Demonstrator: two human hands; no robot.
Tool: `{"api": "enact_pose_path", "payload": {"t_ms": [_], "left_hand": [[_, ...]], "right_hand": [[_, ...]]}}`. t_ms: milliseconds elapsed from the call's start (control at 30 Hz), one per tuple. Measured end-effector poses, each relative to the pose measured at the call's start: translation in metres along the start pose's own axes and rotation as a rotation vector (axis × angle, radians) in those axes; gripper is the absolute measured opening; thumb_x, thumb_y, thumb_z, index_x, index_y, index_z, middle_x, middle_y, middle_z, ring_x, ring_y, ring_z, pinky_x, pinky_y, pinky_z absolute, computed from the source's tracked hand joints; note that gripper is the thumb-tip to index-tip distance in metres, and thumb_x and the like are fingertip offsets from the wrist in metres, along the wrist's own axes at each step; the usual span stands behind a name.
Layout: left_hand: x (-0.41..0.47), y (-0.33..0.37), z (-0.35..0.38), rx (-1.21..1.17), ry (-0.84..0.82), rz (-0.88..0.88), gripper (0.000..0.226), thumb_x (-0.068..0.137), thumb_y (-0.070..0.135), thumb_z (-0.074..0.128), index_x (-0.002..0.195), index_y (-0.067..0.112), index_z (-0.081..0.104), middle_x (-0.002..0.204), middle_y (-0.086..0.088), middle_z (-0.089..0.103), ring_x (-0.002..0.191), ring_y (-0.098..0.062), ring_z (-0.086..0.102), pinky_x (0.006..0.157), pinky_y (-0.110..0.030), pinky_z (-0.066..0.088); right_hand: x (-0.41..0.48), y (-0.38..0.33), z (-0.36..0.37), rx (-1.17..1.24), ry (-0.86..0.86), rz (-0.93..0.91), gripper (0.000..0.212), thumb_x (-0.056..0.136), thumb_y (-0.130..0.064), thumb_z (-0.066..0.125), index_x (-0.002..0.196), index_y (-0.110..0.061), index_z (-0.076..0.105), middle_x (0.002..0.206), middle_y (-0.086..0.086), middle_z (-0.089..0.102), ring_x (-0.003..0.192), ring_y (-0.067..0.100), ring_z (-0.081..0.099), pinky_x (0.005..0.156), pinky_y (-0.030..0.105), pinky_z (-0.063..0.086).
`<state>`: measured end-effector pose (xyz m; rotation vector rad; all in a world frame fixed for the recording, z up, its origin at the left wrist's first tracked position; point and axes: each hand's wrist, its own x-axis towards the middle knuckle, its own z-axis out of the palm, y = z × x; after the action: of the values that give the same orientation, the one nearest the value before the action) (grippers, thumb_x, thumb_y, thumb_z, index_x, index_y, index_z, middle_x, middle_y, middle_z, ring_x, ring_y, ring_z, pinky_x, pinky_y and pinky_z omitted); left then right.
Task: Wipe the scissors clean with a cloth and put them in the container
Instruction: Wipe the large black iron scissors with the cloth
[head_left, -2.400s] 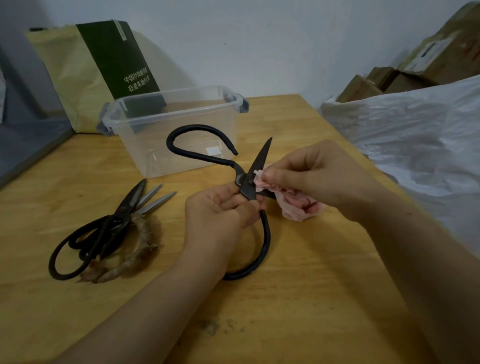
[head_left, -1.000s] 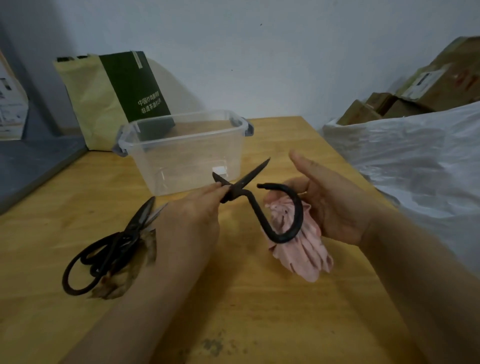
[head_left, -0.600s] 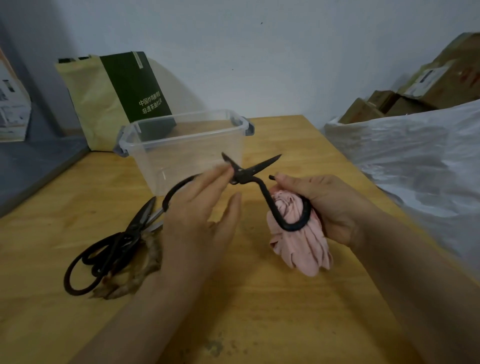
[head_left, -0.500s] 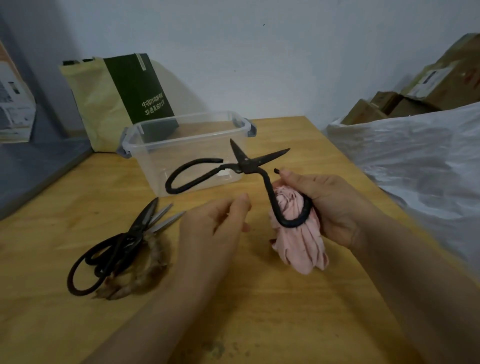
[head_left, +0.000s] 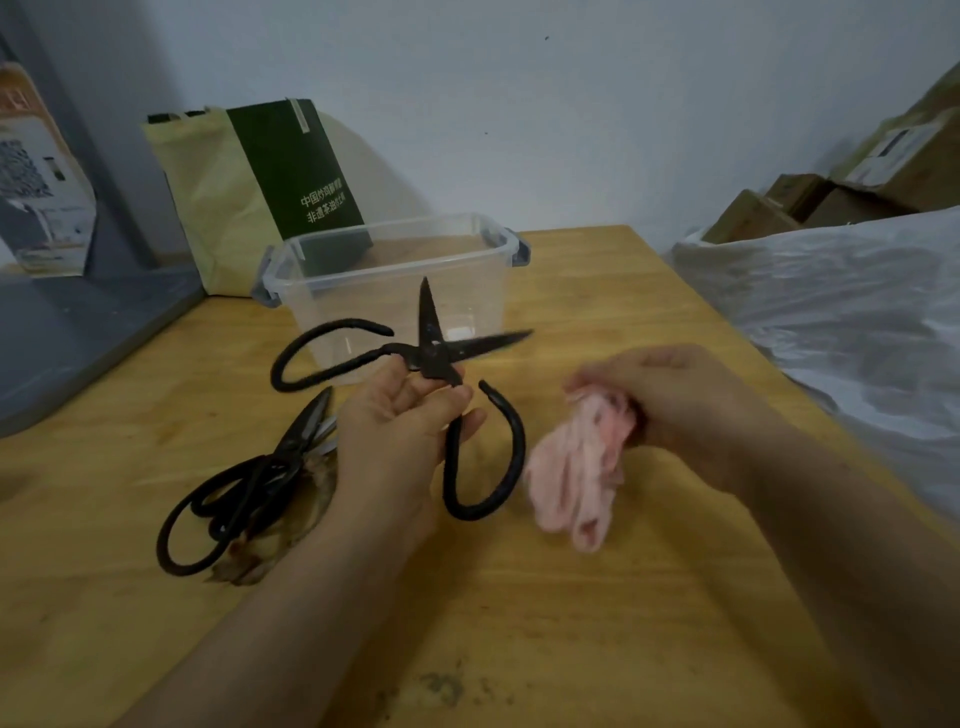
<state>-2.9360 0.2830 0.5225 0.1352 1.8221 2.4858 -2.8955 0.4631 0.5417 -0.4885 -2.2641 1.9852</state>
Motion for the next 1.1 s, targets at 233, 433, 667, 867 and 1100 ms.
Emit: {"api": "enact_pose_path", "payload": {"t_ms": [233,433,667,867,1100], "left_hand": [[-0.006,-0.007,0.004,0.119,-0.153,-0.14,0.044,0.082,-0.011,0.059,0.119,0.014,0.059,0.082,-0.01,0.066,0.06,-0.014,0.054,0.046,-0.02,0.045],[-0.01,-0.009,0.008,0.093,-0.193,-0.194,0.048,0.079,-0.015,0.051,0.115,0.016,0.057,0.071,-0.01,0.068,0.047,-0.011,0.05,0.031,-0.017,0.031],[-0.017,-0.015,0.009,0.174,-0.294,-0.114,0.022,0.08,-0.006,0.064,0.096,0.008,0.068,0.085,-0.009,0.075,0.067,-0.023,0.062,0.032,-0.016,0.035],[-0.018,-0.019,0.01,0.172,-0.334,-0.1,0.031,0.082,-0.009,0.061,0.102,0.014,0.066,0.09,-0.004,0.075,0.077,-0.014,0.072,0.049,-0.019,0.053],[-0.02,-0.025,0.006,0.22,-0.324,-0.077,0.028,0.079,-0.01,0.063,0.101,0.008,0.068,0.084,-0.01,0.075,0.082,-0.038,0.066,0.043,-0.021,0.048]], "right_hand": [[0.004,-0.002,-0.02,-0.122,0.363,-0.449,0.036,0.082,-0.016,0.072,0.109,-0.036,0.059,0.084,-0.001,0.069,0.079,0.009,0.064,0.072,0.023,0.053],[-0.008,-0.003,0.001,-0.168,0.225,-0.533,0.022,0.079,-0.009,0.073,0.082,-0.031,0.068,0.076,0.006,0.071,0.058,0.01,0.063,0.051,0.026,0.052],[0.002,0.011,0.016,-0.224,0.071,-0.596,0.018,0.083,-0.014,0.071,0.096,-0.026,0.073,0.088,-0.004,0.072,0.083,0.008,0.067,0.078,0.025,0.054],[0.007,0.019,0.021,-0.5,-0.006,-0.679,0.014,0.08,-0.015,0.073,0.094,-0.014,0.077,0.095,-0.003,0.07,0.09,0.008,0.063,0.084,0.026,0.05],[0.009,0.017,0.02,-0.625,-0.085,-0.554,0.009,0.079,-0.013,0.074,0.086,-0.019,0.077,0.091,-0.004,0.07,0.088,0.014,0.065,0.085,0.035,0.052]]}}
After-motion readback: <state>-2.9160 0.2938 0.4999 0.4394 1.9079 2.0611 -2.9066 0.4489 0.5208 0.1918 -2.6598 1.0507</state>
